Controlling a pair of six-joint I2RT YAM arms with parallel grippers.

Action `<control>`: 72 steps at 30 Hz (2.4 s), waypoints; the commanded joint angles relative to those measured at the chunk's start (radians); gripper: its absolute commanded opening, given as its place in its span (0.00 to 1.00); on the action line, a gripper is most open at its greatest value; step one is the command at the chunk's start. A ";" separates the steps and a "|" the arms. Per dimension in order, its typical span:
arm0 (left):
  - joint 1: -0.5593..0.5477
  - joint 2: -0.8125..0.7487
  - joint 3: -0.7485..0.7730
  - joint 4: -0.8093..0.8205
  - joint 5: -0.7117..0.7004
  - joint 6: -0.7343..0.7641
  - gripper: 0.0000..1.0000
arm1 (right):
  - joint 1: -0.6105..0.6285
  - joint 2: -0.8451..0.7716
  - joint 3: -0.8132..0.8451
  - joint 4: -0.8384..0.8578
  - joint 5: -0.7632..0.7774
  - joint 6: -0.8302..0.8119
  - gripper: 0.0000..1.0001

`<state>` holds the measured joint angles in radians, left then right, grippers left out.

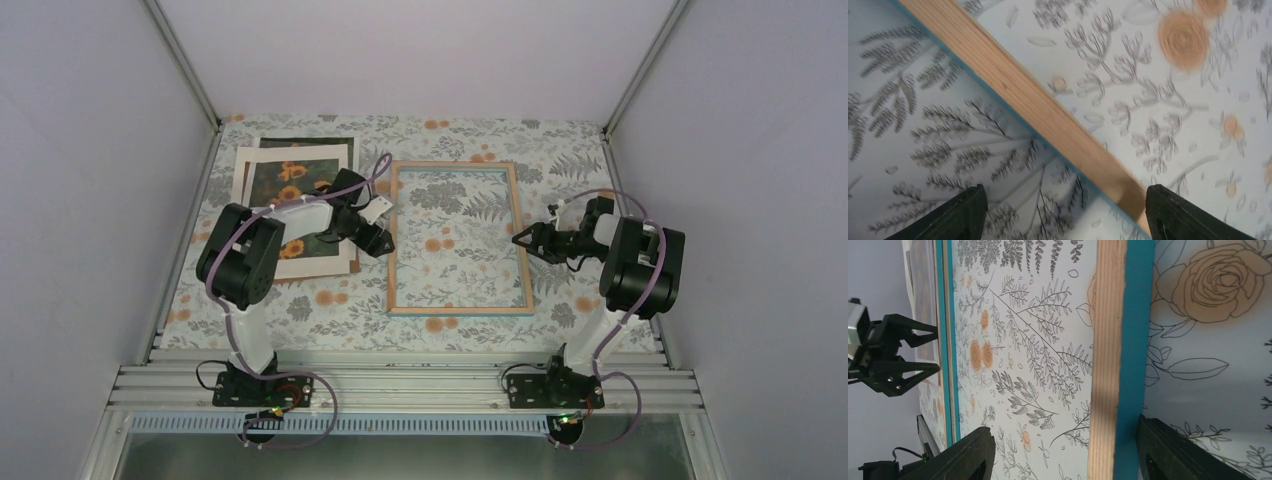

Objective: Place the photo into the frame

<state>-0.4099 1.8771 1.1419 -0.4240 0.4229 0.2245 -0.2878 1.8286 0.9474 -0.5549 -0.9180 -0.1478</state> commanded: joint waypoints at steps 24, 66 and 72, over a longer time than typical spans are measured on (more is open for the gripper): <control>0.139 -0.065 0.125 -0.004 0.024 0.005 0.93 | 0.057 -0.099 0.106 0.153 -0.016 0.152 0.69; 0.823 0.046 0.165 -0.016 0.067 0.053 0.93 | 0.898 0.695 1.040 0.426 0.400 1.101 0.68; 0.821 0.057 0.153 0.006 0.031 0.047 0.93 | 0.900 0.723 1.058 0.313 0.515 1.109 0.68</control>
<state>0.4114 1.9114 1.3037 -0.4557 0.4797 0.2798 0.6010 2.5206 1.9839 -0.1196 -0.5320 0.9405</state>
